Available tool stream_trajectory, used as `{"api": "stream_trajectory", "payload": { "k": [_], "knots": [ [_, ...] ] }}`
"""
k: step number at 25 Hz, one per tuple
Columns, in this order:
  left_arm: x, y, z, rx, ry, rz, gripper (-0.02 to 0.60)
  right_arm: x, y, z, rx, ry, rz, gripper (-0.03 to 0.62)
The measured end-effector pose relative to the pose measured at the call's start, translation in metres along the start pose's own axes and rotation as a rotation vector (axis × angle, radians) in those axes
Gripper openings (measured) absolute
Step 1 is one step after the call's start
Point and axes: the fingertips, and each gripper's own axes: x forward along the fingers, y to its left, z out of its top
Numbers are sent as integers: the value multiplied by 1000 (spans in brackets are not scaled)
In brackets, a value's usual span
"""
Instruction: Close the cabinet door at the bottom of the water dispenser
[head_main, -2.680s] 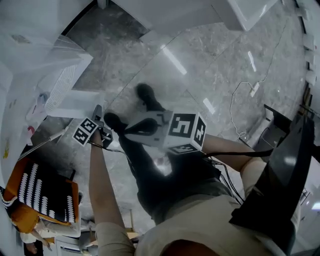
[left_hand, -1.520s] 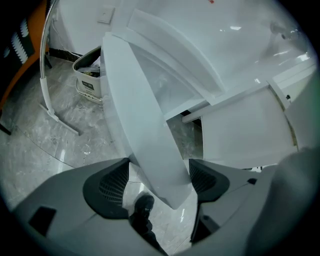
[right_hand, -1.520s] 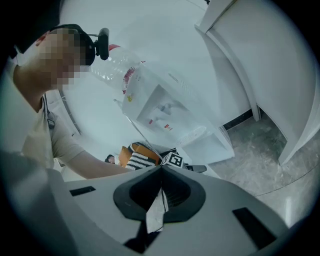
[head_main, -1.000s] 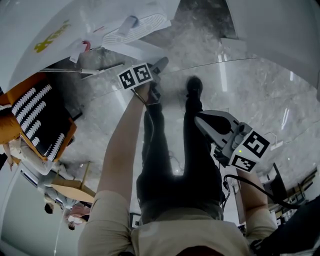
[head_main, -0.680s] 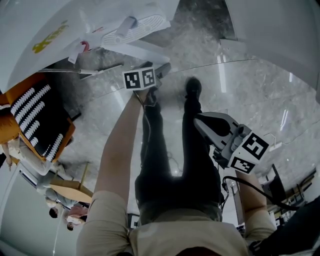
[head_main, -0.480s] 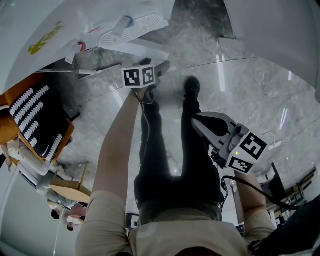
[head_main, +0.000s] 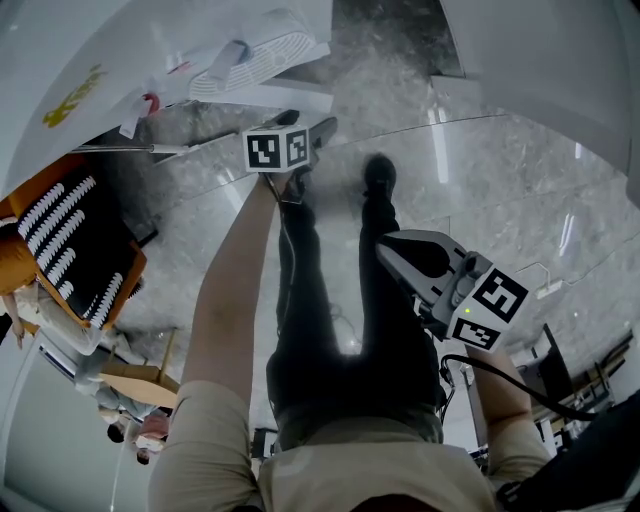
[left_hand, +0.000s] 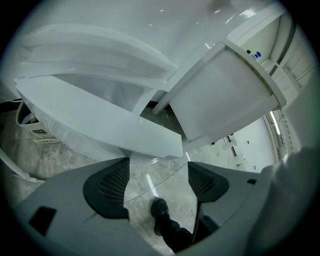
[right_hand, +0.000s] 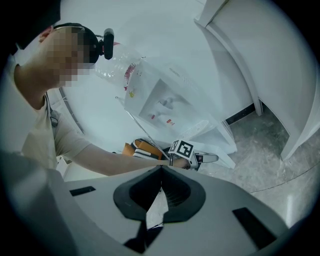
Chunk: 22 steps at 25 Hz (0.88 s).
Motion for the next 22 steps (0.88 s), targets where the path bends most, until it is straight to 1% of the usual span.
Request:
{"api": "stream_trajectory", "payload": {
  "k": [18, 22],
  "knots": [
    [12, -7, 32, 51, -41, 2, 336, -1, -8, 5, 3, -5, -6, 15],
    [13, -8, 38, 47, -51, 3, 335, -1, -9, 5, 6, -4, -4, 15]
  ]
}}
